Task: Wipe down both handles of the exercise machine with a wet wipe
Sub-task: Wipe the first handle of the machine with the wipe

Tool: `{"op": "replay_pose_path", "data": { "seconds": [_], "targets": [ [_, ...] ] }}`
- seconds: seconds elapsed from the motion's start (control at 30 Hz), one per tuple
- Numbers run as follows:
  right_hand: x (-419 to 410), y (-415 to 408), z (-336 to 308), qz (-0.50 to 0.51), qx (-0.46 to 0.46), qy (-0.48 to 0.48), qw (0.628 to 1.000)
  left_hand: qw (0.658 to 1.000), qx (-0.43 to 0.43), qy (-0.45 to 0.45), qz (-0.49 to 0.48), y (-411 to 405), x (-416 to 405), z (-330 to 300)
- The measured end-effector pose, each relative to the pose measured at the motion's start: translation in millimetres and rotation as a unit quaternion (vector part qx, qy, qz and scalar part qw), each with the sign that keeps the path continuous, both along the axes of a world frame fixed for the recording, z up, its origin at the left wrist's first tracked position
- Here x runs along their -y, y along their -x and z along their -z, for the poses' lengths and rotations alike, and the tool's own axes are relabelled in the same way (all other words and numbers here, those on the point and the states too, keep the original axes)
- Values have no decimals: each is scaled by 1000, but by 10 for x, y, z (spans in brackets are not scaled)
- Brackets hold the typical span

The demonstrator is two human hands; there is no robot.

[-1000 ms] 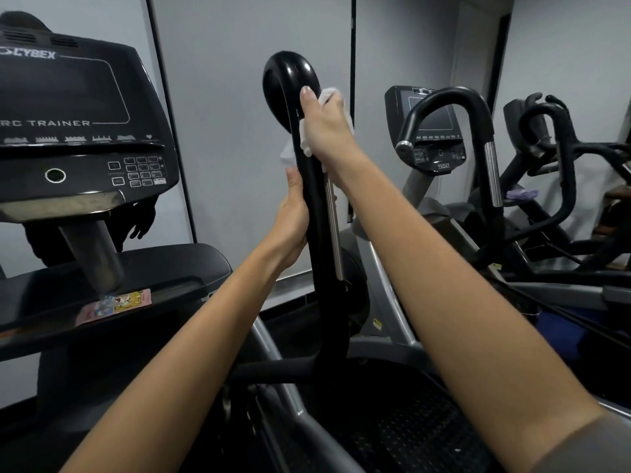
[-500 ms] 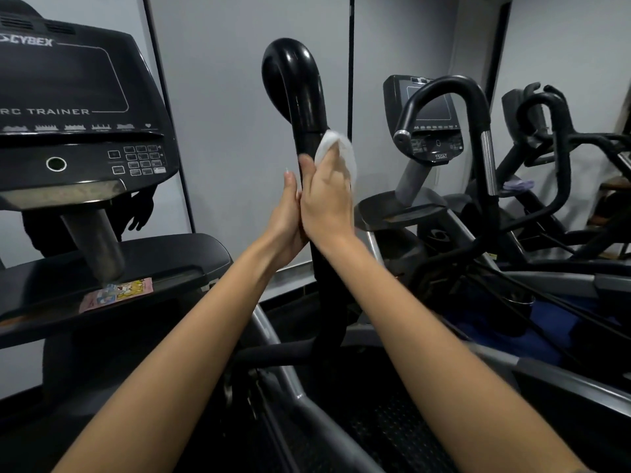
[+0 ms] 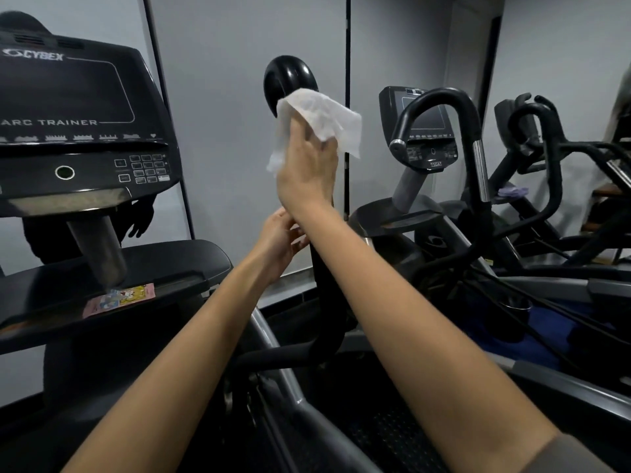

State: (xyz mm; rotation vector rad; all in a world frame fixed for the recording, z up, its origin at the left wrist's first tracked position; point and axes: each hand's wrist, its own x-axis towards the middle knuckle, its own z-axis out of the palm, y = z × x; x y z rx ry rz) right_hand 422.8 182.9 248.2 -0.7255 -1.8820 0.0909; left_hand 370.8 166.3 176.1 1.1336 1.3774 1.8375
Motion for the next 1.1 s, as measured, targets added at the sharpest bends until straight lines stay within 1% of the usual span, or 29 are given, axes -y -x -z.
{"op": "replay_pose_path", "data": {
  "seconds": [0.1, 0.2, 0.23, 0.37, 0.5, 0.57, 0.63, 0.67, 0.7, 0.77, 0.87, 0.97, 1.03, 1.07, 1.1],
  "targets": [
    [-105, 33, 145, 42, 5, -8, 999, 1000, 25, -10, 9, 33, 51, 27],
    [-122, 10, 281, 99, 38, -33, 994, 999, 46, -23, 14, 16, 83, 41],
    [-119, -6, 344, 101, 43, -28, 994, 999, 45, -25, 6, 9, 79, 41],
    [-61, -118, 723, 60, 13, 11, 998, 997, 49, -43, -35, 12, 101, -39],
    [-2, -362, 1063, 40, 44, 47, 997, 996, 39, -44, -67, 13, 21, -243],
    [-48, -422, 971, 26, 48, 52, 997, 994, 37, -51, -90, 15, -48, -374],
    [-98, -399, 686, -7, 12, 33, 999, 993, 16, -47, -106, 4, -83, -469],
    [-149, -361, 506, -44, -19, 43, 998, 993, 5, -48, -106, -18, -94, -513],
    [-195, -317, 326, -102, -57, 81, 990, 993, -7, -51, -105, -26, -112, -541],
    [-242, -244, 81, -209, -131, 183, 952, 991, -22, -75, -104, -43, -133, -571],
    [-335, -197, 57, -276, -183, 248, 910, 991, -20, -99, -89, -63, -138, -565],
    [-376, -302, 204, -366, -184, 327, 852, 995, -16, -86, -51, -90, -130, -493],
    [-409, -368, 353, -394, -164, 341, 837, 995, 4, -98, 9, -96, -104, -494],
    [-418, -386, 448, -398, -159, 340, 837, 994, 4, -103, 25, -108, -77, -518],
    [-417, -395, 550, -394, -155, 337, 841, 994, -13, -102, 29, -112, -70, -535]
  ]
}}
